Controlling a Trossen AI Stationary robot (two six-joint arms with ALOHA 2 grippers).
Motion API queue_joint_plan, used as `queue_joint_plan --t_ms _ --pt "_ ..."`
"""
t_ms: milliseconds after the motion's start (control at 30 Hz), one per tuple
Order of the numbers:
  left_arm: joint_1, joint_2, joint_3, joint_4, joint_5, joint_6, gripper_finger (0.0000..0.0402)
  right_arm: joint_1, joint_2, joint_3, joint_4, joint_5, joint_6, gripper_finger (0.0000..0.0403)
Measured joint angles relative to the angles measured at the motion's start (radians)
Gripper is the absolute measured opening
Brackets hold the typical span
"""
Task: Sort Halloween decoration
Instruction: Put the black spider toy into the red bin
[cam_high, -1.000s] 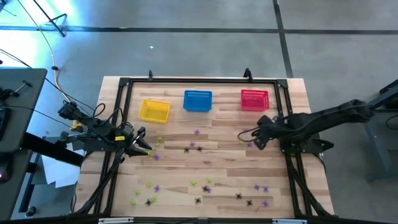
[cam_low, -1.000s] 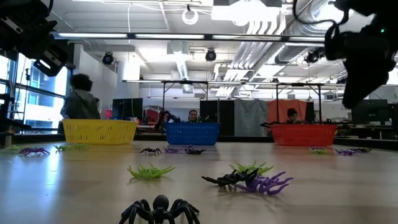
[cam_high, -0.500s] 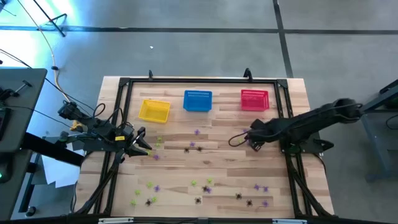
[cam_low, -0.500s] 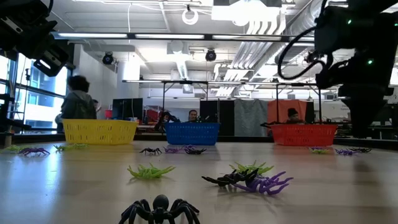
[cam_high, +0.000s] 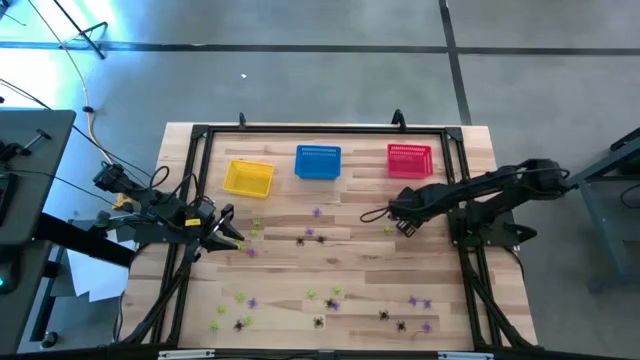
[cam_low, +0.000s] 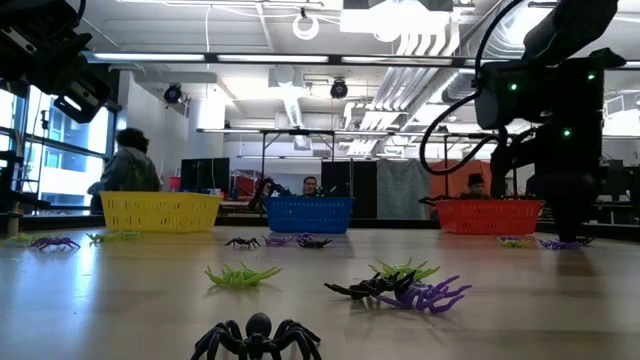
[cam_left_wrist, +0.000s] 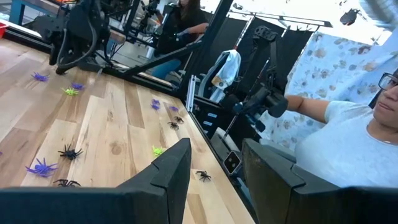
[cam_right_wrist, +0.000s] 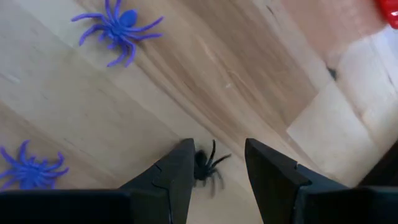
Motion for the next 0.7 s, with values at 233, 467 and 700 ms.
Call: queue_joint_plan --t_ms 233,467,700 --pt "0.000 0.000 0.000 0.000 0.000 0.000 0.0133 -0.033 0.021 -0.018 0.014 -0.024 -0.020 0.0144" --pt "0.000 0.000 0.000 0.000 0.000 0.001 0.0133 -0.034 -0.024 -0.034 0.027 -0.059 -0.019 0.0085" --pt "0.000 0.000 0.000 0.000 0.000 0.000 0.0133 -0.034 -0.025 -0.033 0.031 -0.081 -0.008 0.0015"
